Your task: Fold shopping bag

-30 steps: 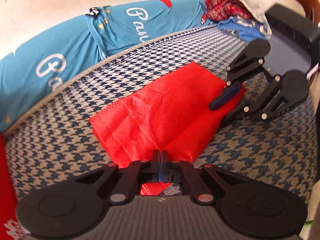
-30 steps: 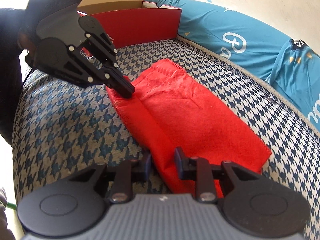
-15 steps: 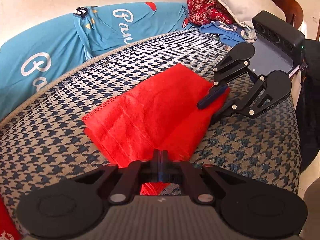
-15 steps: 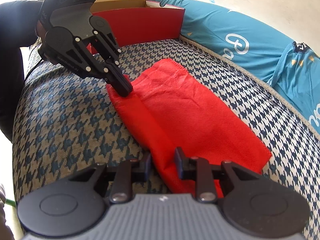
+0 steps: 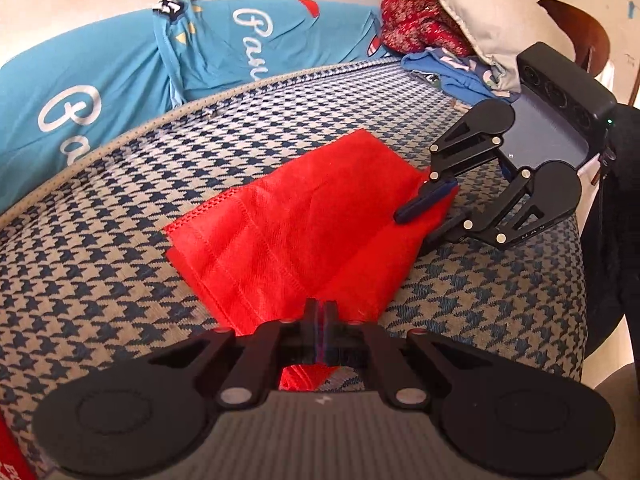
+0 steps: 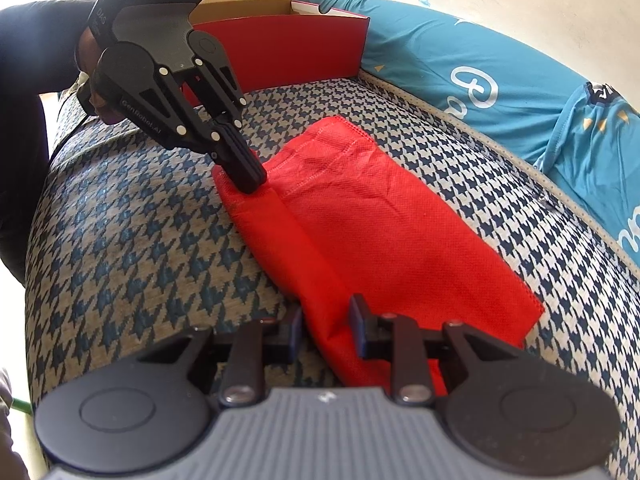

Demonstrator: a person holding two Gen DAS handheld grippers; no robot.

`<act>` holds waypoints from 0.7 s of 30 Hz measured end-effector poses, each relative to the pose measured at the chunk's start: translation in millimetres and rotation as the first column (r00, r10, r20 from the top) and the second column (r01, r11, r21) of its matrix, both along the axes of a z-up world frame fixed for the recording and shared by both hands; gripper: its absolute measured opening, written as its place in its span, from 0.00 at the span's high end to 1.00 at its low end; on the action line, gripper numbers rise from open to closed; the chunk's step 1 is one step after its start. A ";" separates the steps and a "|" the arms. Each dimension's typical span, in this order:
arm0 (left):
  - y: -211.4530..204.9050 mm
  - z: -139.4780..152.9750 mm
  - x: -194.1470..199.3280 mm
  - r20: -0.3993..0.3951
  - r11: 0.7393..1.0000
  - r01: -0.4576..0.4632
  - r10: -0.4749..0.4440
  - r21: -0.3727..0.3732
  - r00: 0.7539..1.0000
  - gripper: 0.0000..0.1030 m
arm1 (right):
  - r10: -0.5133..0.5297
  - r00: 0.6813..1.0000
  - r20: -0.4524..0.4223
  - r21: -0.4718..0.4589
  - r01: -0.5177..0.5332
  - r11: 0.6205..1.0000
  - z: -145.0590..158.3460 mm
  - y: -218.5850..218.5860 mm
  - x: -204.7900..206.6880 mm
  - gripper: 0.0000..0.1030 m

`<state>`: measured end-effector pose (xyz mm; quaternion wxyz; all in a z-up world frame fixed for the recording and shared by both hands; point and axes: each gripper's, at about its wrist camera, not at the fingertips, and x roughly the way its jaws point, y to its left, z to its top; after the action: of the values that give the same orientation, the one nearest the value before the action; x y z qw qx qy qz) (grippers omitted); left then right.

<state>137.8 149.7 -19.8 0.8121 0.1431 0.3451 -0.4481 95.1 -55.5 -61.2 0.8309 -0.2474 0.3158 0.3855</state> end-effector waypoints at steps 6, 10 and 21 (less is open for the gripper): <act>5.0 1.5 -1.5 0.017 1.000 0.022 -0.022 -0.007 1.000 0.95 | 0.002 1.000 0.007 -0.004 -0.002 1.000 -0.3 0.6 -1.8 0.77; 8.1 4.7 4.3 -0.042 0.998 0.042 -0.044 -0.052 0.998 0.87 | 0.000 1.000 0.006 -0.003 0.000 1.000 -0.6 0.8 -1.8 0.77; -11.1 2.4 -5.3 -0.053 0.989 0.148 -0.148 0.002 0.988 0.31 | -0.006 1.000 0.004 0.000 0.006 1.000 -0.3 2.2 -0.9 0.77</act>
<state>132.4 138.6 -17.4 0.7669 0.1590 0.3560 -0.5098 94.2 -53.3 -61.6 0.8328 -0.2470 0.3149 0.3825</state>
